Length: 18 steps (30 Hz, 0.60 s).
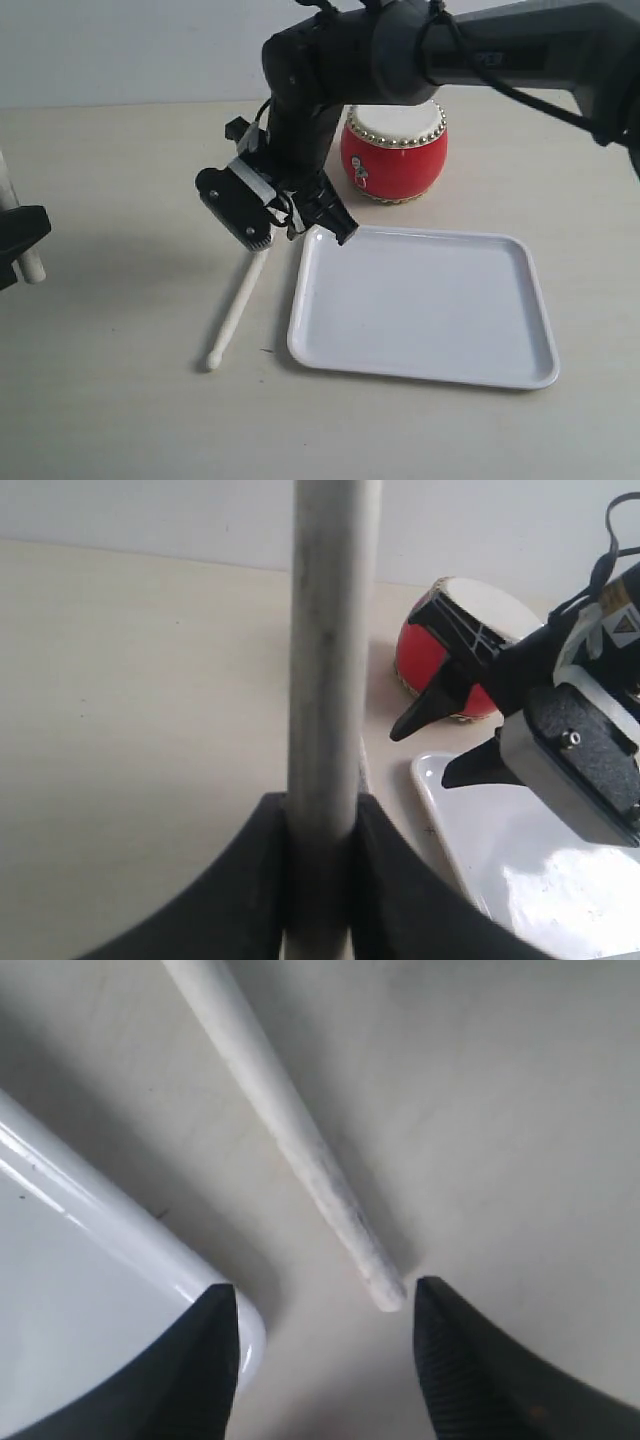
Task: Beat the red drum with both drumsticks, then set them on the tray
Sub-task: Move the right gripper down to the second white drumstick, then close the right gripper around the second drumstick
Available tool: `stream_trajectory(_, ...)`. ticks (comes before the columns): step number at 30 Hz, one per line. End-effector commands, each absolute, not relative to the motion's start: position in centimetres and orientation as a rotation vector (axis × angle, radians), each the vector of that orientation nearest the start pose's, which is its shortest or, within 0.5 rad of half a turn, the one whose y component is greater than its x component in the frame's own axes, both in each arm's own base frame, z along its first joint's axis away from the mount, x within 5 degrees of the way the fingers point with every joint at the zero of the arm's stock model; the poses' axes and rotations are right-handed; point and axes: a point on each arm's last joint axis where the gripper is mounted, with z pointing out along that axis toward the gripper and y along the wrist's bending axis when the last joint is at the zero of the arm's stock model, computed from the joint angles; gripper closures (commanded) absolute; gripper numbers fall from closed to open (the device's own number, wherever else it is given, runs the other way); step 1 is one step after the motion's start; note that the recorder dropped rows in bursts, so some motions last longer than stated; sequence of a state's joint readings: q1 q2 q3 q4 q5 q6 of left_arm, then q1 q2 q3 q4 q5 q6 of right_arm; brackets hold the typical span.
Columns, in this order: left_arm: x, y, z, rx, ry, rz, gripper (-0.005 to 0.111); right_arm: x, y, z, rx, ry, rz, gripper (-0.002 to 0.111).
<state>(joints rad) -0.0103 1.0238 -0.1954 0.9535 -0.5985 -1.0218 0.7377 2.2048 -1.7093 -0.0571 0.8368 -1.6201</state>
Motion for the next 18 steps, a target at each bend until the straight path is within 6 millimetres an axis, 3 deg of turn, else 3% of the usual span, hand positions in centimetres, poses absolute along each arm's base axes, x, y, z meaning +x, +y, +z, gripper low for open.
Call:
stream_trajectory(1, 16.2, -4.4, 20.4, 0.181, 1.921, -0.577, 0.107, 34.7, 33.0, 16.7, -2.712, 0.982, -0.290, 0.057)
stream_trajectory(5, 16.2, -4.4, 20.4, 0.185, 1.923, -0.577, 0.107, 35.1, 34.1, 15.7, -2.796, 0.976, -0.294, 0.059)
stream_trajectory(12, 16.2, -4.4, 20.4, 0.184, 1.923, -0.578, 0.107, 36.2, 34.2, 13.1, -2.921, 0.939, -0.356, 0.061)
stream_trajectory(18, 16.2, -4.4, 20.4, 0.182, 1.924, -0.579, 0.107, 36.4, 34.6, 12.6, -2.894, 0.889, -0.365, 0.061)
